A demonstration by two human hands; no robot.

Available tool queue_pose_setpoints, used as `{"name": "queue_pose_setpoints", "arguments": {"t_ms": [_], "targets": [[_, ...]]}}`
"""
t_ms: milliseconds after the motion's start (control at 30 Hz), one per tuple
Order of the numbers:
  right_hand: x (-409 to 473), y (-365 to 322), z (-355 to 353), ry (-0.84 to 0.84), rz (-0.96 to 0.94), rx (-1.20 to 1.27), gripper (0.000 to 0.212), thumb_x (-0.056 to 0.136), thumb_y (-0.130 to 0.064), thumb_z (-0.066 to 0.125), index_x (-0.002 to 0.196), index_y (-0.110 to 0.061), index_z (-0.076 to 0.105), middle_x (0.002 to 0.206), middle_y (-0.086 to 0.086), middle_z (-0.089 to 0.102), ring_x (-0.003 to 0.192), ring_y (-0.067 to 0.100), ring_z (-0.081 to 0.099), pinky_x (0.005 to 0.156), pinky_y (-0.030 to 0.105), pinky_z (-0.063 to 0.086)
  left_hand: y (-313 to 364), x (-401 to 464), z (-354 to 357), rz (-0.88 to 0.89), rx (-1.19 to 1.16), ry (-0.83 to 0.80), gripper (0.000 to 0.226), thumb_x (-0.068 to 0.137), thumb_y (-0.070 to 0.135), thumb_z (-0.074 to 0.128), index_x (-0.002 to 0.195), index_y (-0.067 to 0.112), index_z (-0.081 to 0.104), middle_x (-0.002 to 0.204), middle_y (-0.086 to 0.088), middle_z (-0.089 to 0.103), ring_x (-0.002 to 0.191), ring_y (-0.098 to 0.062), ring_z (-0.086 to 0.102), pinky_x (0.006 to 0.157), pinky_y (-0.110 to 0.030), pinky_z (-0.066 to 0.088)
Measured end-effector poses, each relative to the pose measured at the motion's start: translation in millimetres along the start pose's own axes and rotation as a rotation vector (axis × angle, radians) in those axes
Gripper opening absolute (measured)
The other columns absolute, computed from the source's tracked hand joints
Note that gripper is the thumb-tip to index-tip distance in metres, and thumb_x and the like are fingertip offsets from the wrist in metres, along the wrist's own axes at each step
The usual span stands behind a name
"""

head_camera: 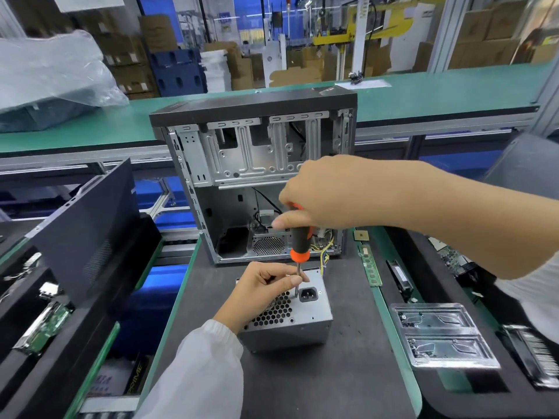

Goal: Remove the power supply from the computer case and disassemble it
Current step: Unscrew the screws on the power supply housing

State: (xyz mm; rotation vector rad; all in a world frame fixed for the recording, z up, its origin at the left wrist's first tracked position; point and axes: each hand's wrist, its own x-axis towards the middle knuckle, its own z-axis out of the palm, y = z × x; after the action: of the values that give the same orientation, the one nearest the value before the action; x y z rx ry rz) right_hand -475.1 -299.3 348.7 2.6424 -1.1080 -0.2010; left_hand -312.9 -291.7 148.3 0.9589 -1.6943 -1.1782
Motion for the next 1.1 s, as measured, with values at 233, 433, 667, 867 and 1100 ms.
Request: {"name": "queue_pose_setpoints", "arguments": {"t_ms": [233, 433, 667, 867, 1100], "targets": [[-8.2, 5.8, -11.6, -0.150, -0.305, 0.225, 0.026, 0.089, -0.023, 0.062, 0.111, -0.036, 0.058, 0.100, -0.012, 0.049, 0.083, 0.008, 0.049, 0.063, 0.016, 0.036, 3.8, -0.6, 2.1, 0.005, 0.011, -0.075, 0.016, 0.093, 0.025, 0.063, 0.097, 0.025, 0.079, 0.074, -0.008, 0.056, 0.052, -0.007, 0.032, 0.056, -0.017, 0.027], [-11.4, -3.2, -13.0, -0.033, 0.026, 0.057, 0.070, 0.072, -0.084, 0.028, 0.076, -0.019, 0.053, 0.068, 0.003, 0.055, 0.056, 0.016, 0.054, 0.050, 0.028, 0.041, 4.0, -1.0, 2.2, 0.024, 0.044, -0.098, 0.015, 0.092, 0.022, 0.064, 0.087, 0.024, 0.078, 0.069, -0.025, 0.050, 0.062, -0.013, 0.035, 0.061, -0.020, 0.030], [-3.4, -8.3, -8.5, -0.087, -0.129, 0.049, 0.031, 0.098, -0.047, 0.040, 0.099, -0.017, 0.051, 0.070, -0.005, 0.042, 0.076, 0.023, 0.051, 0.068, 0.036, 0.048, 3.4, 2.4, 0.2, 0.012, 0.065, -0.101, 0.014, 0.091, 0.025, 0.064, 0.091, 0.024, 0.078, 0.062, -0.022, 0.037, 0.059, -0.016, 0.030, 0.058, -0.020, 0.026], [-8.8, -4.3, -14.8, -0.214, -0.233, 0.092, 0.042, 0.090, -0.042, 0.059, 0.131, -0.040, 0.050, 0.081, -0.018, 0.040, 0.083, 0.007, 0.044, 0.058, 0.020, 0.031, 4.8, 1.7, 1.7, 0.045, 0.058, -0.141, 0.020, 0.096, 0.017, 0.059, 0.093, 0.022, 0.078, 0.061, 0.004, 0.058, 0.055, 0.002, 0.042, 0.058, -0.009, 0.032], [-9.5, -12.5, -12.0, -0.063, -0.005, -0.082, 0.066, 0.080, -0.076, 0.015, 0.070, -0.016, 0.042, 0.065, 0.000, 0.035, 0.054, 0.017, 0.038, 0.052, 0.031, 0.034, 2.1, 1.8, 0.6, 0.046, 0.101, -0.103, 0.018, 0.095, 0.020, 0.062, 0.087, 0.025, 0.077, 0.066, 0.008, 0.055, 0.060, -0.005, 0.040, 0.061, -0.013, 0.034]]}}
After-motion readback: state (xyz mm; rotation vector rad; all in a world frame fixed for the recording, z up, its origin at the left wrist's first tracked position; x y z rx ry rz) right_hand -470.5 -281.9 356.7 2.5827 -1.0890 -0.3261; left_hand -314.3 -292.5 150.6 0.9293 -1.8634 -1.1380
